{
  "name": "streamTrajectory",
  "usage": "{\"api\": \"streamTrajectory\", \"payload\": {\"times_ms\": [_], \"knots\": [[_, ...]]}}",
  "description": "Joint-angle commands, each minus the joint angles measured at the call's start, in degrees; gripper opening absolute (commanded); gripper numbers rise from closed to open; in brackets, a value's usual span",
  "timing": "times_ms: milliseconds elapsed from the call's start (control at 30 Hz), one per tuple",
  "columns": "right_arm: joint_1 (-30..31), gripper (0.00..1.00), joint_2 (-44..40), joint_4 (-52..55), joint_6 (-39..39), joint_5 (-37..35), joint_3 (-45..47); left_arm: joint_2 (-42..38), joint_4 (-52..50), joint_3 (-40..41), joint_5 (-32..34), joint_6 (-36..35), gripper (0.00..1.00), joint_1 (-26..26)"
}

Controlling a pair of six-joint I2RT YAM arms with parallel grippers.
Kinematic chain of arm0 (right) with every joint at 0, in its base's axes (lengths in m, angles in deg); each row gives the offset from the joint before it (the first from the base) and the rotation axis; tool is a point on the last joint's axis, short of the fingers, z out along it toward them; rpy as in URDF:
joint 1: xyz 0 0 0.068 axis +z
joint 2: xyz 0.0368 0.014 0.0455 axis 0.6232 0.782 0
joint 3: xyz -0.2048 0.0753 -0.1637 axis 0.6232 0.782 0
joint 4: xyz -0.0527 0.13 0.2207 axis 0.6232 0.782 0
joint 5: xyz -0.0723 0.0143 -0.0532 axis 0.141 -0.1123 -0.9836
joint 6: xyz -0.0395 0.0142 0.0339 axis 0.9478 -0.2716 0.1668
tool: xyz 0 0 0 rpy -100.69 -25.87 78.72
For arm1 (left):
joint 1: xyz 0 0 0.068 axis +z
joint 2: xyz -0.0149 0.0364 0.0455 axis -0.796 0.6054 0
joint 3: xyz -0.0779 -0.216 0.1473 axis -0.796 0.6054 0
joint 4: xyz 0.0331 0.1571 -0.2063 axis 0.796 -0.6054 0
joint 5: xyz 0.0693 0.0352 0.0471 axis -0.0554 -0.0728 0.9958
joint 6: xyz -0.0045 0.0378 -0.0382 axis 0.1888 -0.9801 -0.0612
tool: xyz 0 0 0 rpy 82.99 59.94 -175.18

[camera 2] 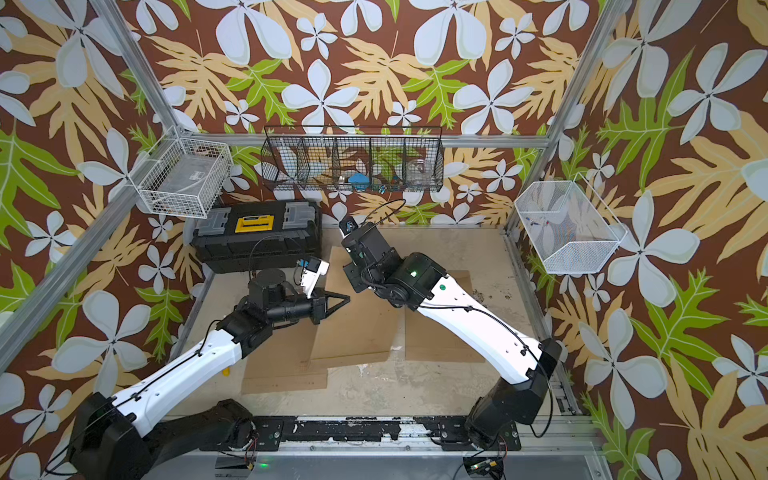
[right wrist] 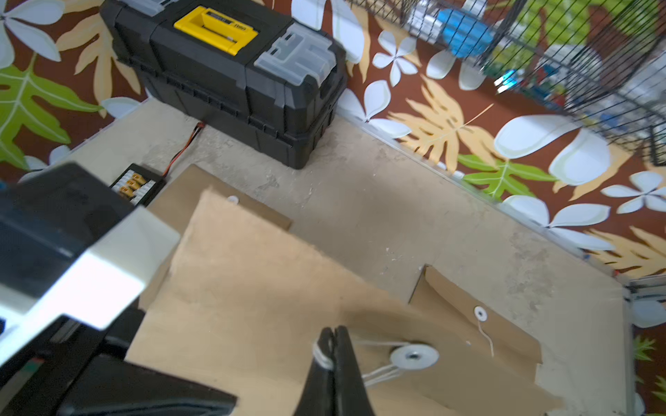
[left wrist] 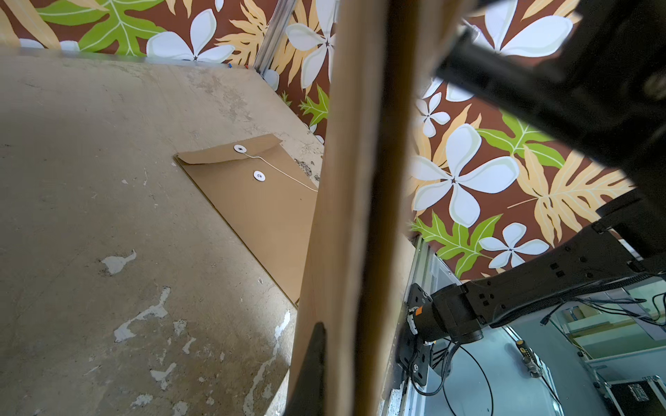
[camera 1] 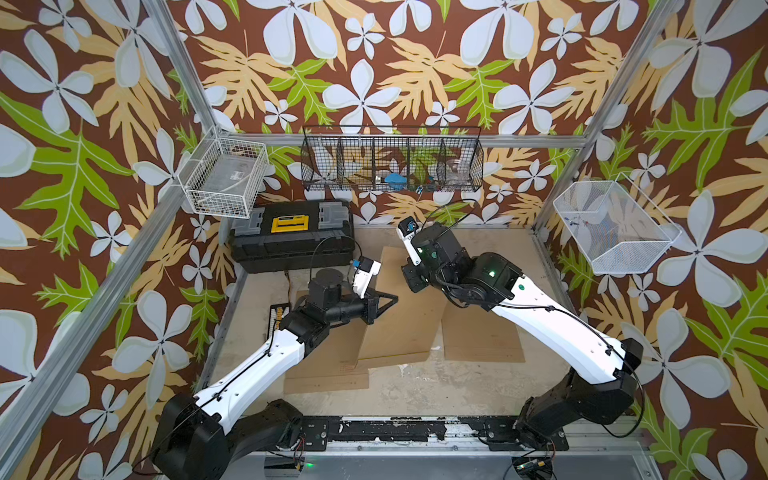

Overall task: Close the mouth of the file bag
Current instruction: Close the file bag.

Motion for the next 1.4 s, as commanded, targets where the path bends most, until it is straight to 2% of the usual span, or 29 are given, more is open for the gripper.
{"api": "streamTrajectory", "payload": {"times_ms": [0, 133, 400, 567, 933, 1367], "knots": [[-2.6, 0.0, -2.1, -2.6, -3.0, 7.2, 2.8, -0.2, 1.7, -1.1, 0.3, -0.4, 0.0, 0.1], [-5.8, 0.0, -5.1, -6.2, -5.1, 13.7, 7.6, -0.4, 1.7, -1.6, 0.2, -0.7, 0.0, 0.1], [-13.5, 0.0, -10.2, -15.8, -9.6, 33.7, 17.6, -0.6, 1.7, -1.5, -0.2, -1.4, 0.0, 0.1], [-15.5, 0.0, -11.2, -17.2, -10.6, 40.5, 20.4, -0.7, 1.1, -2.1, 0.5, -2.2, 0.0, 0.1], [-20.5, 0.0, -12.7, -18.4, -11.9, 47.5, 25.8, -1.5, 0.5, -3.4, 0.3, -3.3, 0.0, 0.4], [-24.0, 0.0, -10.4, -15.9, -9.5, 45.6, 24.0, -4.1, -1.9, -4.4, -2.6, -5.6, 0.0, 0.4]]}}
